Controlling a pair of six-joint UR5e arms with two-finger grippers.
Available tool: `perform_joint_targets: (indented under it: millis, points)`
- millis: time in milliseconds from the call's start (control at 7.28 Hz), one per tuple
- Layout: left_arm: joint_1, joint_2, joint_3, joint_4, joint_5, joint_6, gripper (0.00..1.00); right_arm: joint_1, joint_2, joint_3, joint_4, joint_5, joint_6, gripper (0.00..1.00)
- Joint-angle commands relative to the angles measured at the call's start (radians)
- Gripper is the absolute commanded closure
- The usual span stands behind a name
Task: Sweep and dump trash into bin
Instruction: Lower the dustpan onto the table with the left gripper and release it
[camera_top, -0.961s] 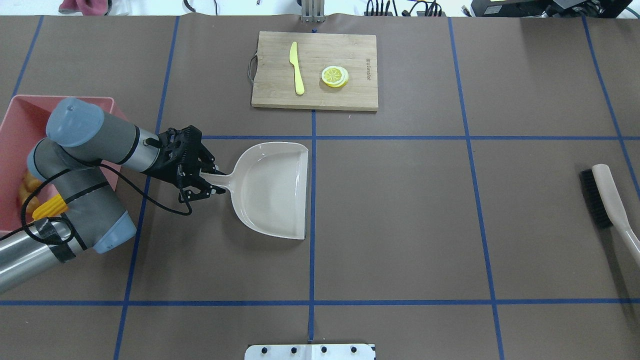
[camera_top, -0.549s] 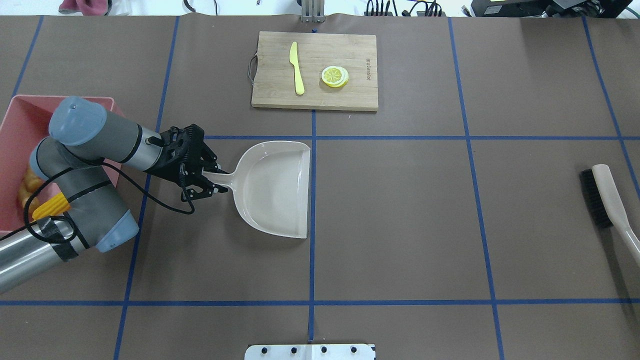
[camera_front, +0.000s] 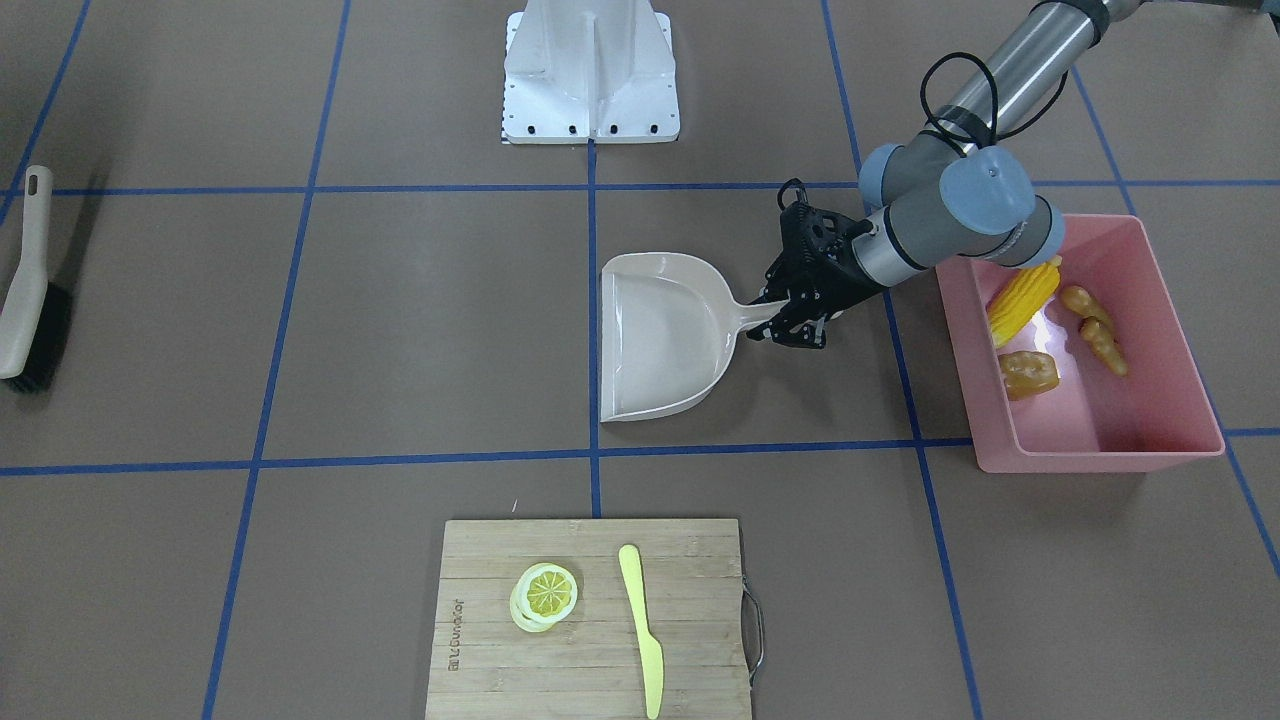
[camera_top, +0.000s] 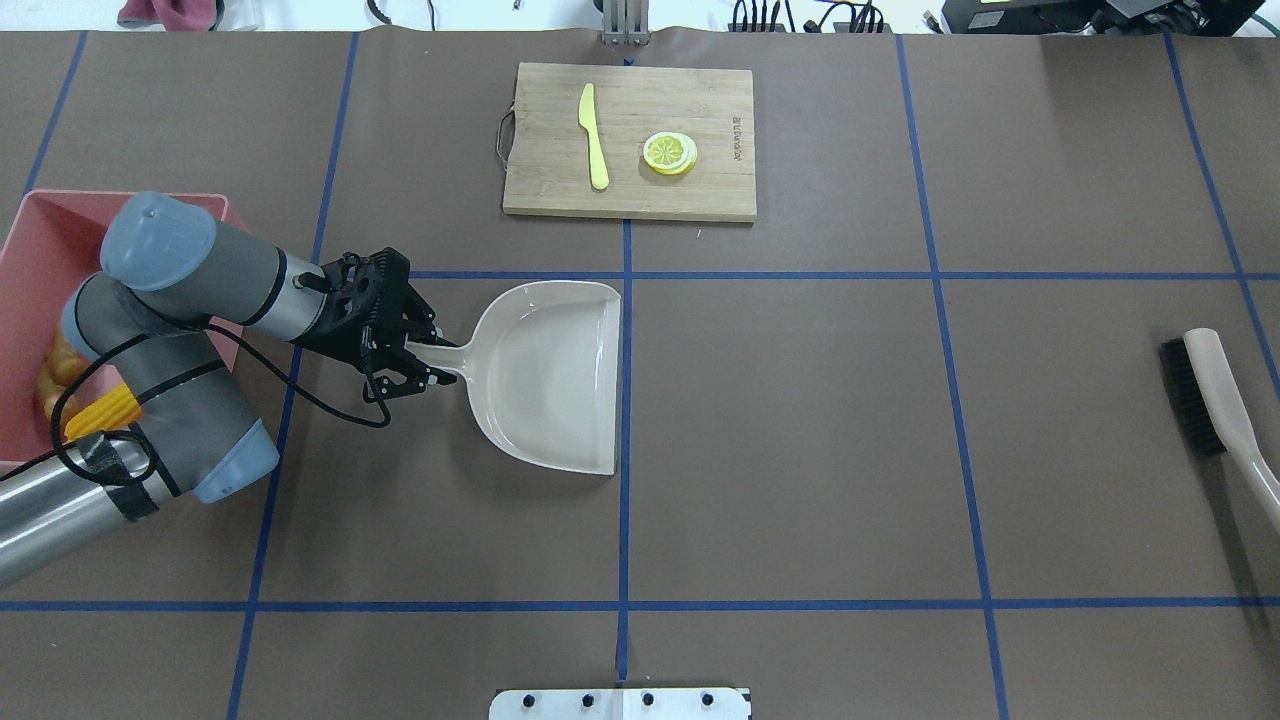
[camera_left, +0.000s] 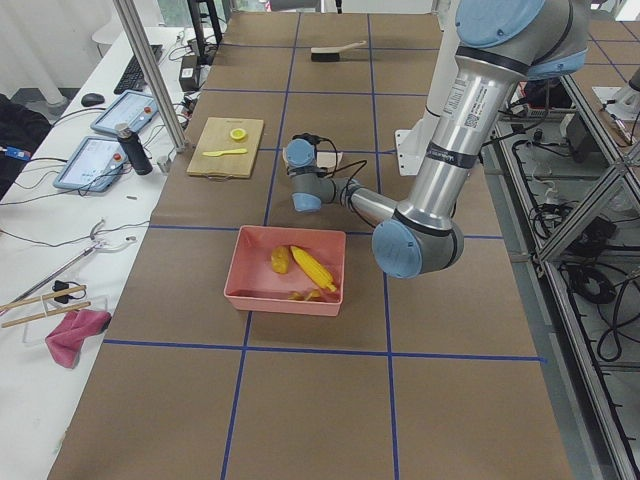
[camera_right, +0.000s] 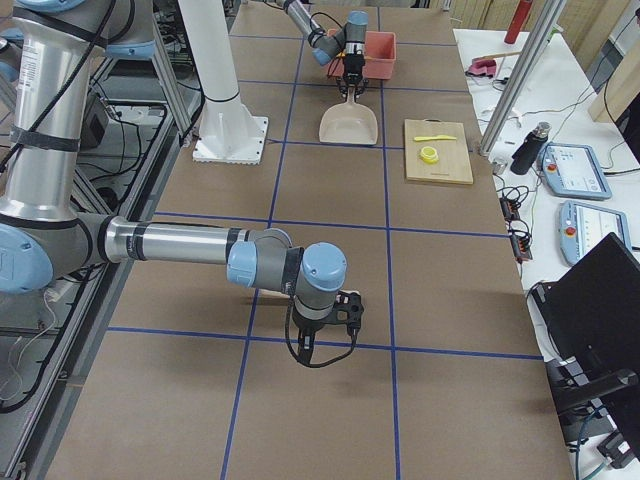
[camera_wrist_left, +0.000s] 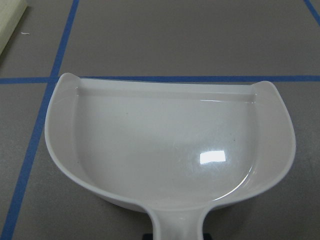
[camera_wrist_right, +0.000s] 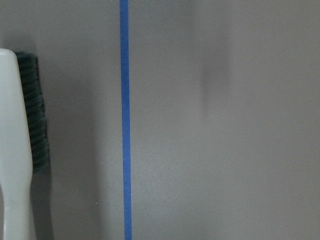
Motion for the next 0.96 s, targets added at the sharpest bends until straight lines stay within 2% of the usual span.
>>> perform_joint_targets:
  millis: [0, 137, 687, 824]
  points:
    - [0.000, 0.002, 0.002, 0.000, 0.003, 0.000, 0.63, 0.000, 0.000, -0.001, 0.000, 0.000, 0.000, 0.00]
    - [0.000, 0.003, 0.007, 0.002, 0.003, -0.002, 0.02, 0.000, 0.000, -0.003, -0.002, 0.000, 0.000, 0.00]
    - [-0.003, 0.003, -0.007, 0.009, 0.001, -0.005, 0.01, 0.000, 0.000, -0.003, -0.002, 0.000, 0.000, 0.00]
    - [-0.008, 0.003, -0.036, 0.041, 0.001, -0.005, 0.01, 0.000, -0.002, -0.003, -0.002, 0.000, 0.000, 0.00]
